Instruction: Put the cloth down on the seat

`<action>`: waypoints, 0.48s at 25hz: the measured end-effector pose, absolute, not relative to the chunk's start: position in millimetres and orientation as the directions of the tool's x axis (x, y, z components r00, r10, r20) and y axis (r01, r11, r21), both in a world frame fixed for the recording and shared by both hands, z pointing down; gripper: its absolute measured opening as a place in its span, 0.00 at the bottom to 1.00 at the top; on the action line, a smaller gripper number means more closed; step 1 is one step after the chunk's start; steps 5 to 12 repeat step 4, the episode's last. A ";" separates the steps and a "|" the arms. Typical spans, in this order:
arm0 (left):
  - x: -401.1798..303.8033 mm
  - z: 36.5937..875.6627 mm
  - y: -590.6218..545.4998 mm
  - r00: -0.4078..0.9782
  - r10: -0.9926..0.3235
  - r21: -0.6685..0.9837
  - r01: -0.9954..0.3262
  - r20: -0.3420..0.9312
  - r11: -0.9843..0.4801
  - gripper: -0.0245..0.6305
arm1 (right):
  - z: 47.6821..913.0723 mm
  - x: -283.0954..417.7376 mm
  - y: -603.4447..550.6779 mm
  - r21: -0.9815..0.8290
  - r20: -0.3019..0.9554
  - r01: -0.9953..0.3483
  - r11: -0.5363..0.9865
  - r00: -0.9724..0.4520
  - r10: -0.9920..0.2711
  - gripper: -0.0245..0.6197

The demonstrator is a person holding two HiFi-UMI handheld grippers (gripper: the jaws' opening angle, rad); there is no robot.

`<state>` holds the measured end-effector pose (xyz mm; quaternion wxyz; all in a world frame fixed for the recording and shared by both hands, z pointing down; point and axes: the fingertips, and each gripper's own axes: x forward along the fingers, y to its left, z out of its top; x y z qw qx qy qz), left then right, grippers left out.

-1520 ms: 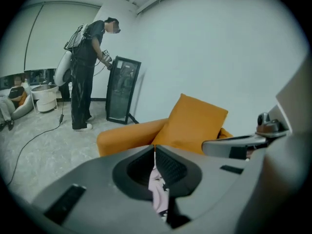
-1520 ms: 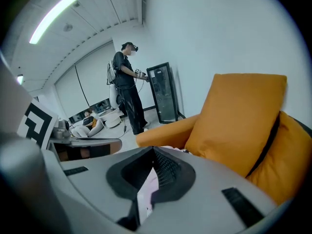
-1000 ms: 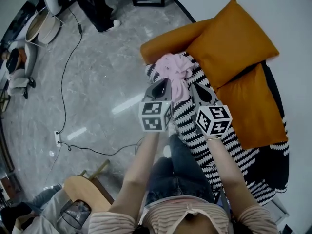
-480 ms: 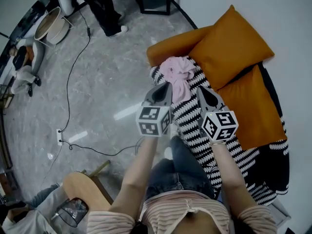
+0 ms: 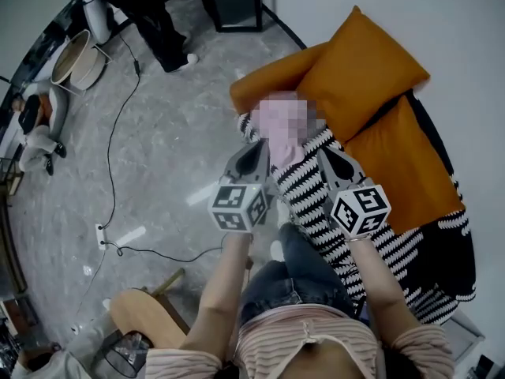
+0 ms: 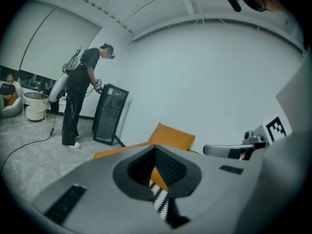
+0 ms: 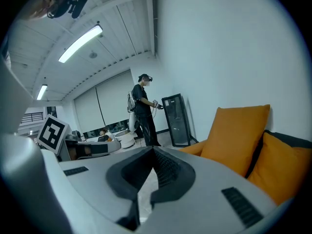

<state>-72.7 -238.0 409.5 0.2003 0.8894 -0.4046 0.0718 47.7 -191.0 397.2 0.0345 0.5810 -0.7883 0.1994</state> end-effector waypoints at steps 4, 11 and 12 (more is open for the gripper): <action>-70.3 401.8 -233.8 0.671 -0.685 0.291 -0.741 0.283 -0.605 0.06 | 385.7 51.9 -186.6 -0.265 0.271 -0.933 0.242 -0.313 -0.910 0.05; -70.3 401.8 -233.8 0.671 -0.685 0.291 -0.741 0.283 -0.605 0.06 | 385.7 51.9 -186.6 -0.265 0.271 -0.933 0.242 -0.313 -0.910 0.05; -70.3 401.8 -233.8 0.671 -0.685 0.291 -0.741 0.283 -0.605 0.06 | 385.7 51.9 -186.6 -0.265 0.271 -0.933 0.242 -0.313 -0.910 0.05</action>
